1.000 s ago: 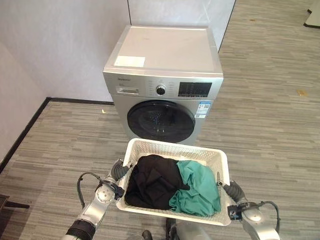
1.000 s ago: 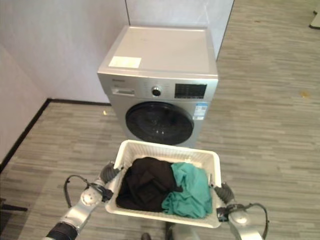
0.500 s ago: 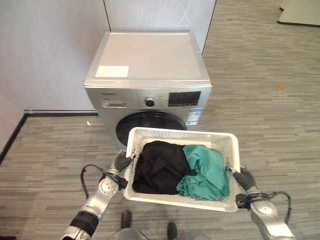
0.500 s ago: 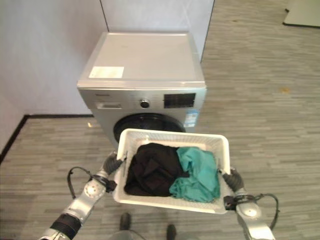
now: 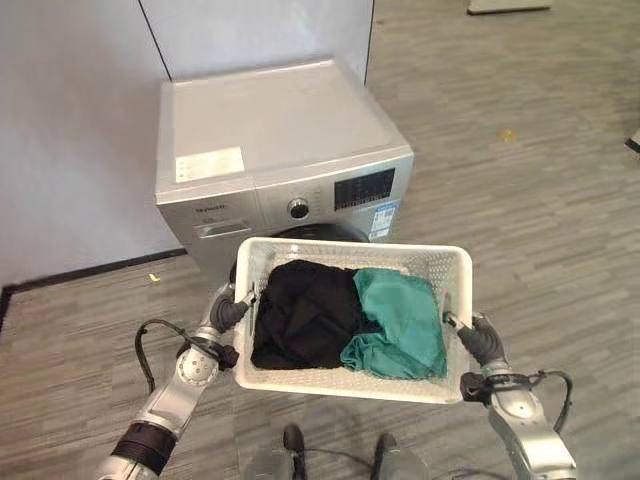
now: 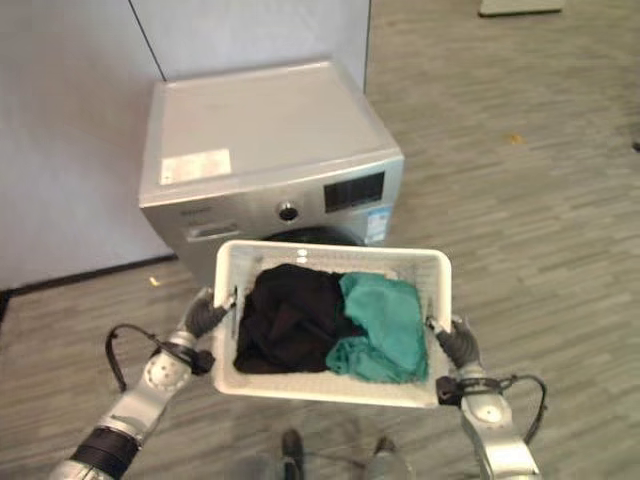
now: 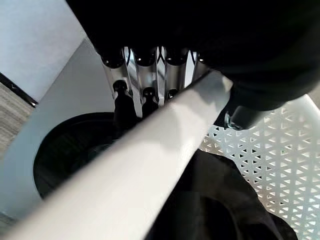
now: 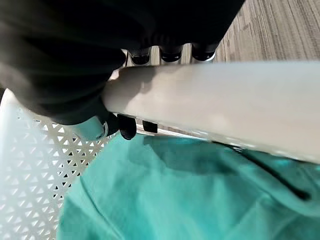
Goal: Grab the laundry basket,head to the washer,open it,put in the laundry and shut it.
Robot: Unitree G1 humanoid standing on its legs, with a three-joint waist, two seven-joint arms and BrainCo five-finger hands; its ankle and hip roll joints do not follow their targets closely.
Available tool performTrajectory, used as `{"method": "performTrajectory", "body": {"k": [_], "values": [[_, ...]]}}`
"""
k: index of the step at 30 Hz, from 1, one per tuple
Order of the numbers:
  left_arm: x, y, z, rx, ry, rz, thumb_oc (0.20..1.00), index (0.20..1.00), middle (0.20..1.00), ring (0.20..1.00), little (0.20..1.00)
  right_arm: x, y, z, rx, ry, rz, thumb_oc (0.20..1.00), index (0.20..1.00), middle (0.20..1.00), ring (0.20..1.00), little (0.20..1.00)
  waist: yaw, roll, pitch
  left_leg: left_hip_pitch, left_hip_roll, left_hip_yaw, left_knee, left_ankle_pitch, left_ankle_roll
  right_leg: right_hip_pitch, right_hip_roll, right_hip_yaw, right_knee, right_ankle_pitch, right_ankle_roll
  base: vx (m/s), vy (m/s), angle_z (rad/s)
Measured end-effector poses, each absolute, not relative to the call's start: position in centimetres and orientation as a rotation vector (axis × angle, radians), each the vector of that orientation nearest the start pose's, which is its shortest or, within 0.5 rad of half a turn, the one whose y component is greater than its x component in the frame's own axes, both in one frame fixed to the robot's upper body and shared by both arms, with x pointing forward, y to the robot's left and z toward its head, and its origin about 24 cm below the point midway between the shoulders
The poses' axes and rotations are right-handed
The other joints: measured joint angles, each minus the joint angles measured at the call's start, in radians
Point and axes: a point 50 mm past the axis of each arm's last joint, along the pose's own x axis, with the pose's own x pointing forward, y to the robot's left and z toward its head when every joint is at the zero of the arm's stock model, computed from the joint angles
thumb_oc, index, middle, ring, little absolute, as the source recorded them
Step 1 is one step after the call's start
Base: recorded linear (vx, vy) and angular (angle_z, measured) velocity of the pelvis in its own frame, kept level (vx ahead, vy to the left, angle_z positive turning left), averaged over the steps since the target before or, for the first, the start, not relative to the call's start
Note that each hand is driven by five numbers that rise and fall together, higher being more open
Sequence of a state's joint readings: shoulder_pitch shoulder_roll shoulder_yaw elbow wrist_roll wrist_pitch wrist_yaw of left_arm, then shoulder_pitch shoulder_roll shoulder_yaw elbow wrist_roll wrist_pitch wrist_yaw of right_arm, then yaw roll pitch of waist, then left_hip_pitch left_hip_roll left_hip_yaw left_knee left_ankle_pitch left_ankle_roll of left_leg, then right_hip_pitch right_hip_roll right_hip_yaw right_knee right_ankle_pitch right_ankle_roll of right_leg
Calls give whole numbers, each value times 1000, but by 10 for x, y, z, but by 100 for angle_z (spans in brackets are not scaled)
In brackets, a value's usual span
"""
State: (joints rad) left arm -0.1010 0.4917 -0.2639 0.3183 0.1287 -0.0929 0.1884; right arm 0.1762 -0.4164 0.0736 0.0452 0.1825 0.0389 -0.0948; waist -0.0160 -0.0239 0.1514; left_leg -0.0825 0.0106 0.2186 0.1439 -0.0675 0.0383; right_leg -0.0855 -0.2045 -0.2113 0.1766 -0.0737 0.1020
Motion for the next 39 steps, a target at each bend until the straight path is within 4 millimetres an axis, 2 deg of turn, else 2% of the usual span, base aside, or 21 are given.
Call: {"method": "performTrajectory", "body": {"k": [1,2,3,4,6,11,16,23,25,28,33,37,39], "values": [[262,214,10,665,115,-47,200,200,200,200,200,207,-230,1,-240,277,-69,200,200,200,200,200,-4,0,0,8,-4,-15,-11,14,6,4,18,71,-4,-6,4,8,8,26],[262,213,10,665,114,-51,200,200,200,200,200,206,-231,0,-241,283,-70,200,200,200,200,200,-16,0,0,15,-6,-22,-28,21,5,6,27,85,-13,-6,-7,14,-37,36],[262,213,10,666,113,-50,200,200,200,200,200,205,-231,-1,-240,286,-65,200,200,200,200,200,-14,-1,0,26,-11,-25,-48,32,8,5,46,132,-37,3,2,2,-50,35],[262,213,10,666,110,-51,200,200,200,200,200,203,-231,-2,-241,291,-64,200,200,200,200,200,-15,0,0,32,-13,-34,-53,35,6,25,49,149,-63,25,2,-2,-120,20],[260,211,11,666,101,-54,200,200,200,200,200,201,-232,-3,-243,297,-64,200,200,200,200,200,-6,2,0,59,-8,-38,-79,41,-3,74,61,139,-131,94,23,10,-106,7],[251,210,10,648,100,-55,200,200,200,200,200,201,-235,-1,-255,297,-57,200,200,200,200,200,3,2,-1,112,13,-45,-174,83,-33,146,94,118,-249,145,8,43,-66,0],[247,207,5,629,116,-58,200,200,200,200,200,200,-239,0,-272,300,-50,200,200,200,200,200,3,2,-2,137,27,-52,-217,105,-48,160,113,108,-263,147,5,32,-36,4],[251,205,14,623,76,-56,200,200,200,200,200,202,-242,6,-277,279,-58,200,200,200,200,200,5,0,-3,137,28,-96,-233,122,-53,175,116,65,-264,142,1,24,-25,17],[251,207,24,621,44,-38,200,200,200,200,200,204,-241,11,-279,257,-53,200,200,200,200,200,9,0,-3,136,29,-98,-233,122,-54,175,116,64,-263,141,0,23,1,5],[250,208,51,634,-77,-9,200,200,200,200,200,207,-241,23,-280,204,-46,200,200,200,200,200,13,1,-6,136,28,-99,-233,123,-54,176,116,64,-263,141,0,0,0,0],[251,212,103,691,-280,-4,200,200,200,200,200,221,-249,61,-343,55,-19,200,200,200,200,200,27,-4,-9,134,27,-98,-232,123,-54,174,115,65,-263,141,0,7,24,0],[266,211,133,720,-386,-15,200,200,200,200,200,243,-258,90,-426,-33,-2,200,200,200,200,200,37,-9,-12,132,24,-97,-225,121,-51,174,112,65,-263,142,0,-1,79,0],[287,204,153,730,-448,-15,200,200,200,200,200,262,-264,106,-456,-75,-21,200,200,200,200,200,43,-9,-13,126,17,-97,-214,110,-37,157,103,66,-227,133,2,3,146,0]]}}
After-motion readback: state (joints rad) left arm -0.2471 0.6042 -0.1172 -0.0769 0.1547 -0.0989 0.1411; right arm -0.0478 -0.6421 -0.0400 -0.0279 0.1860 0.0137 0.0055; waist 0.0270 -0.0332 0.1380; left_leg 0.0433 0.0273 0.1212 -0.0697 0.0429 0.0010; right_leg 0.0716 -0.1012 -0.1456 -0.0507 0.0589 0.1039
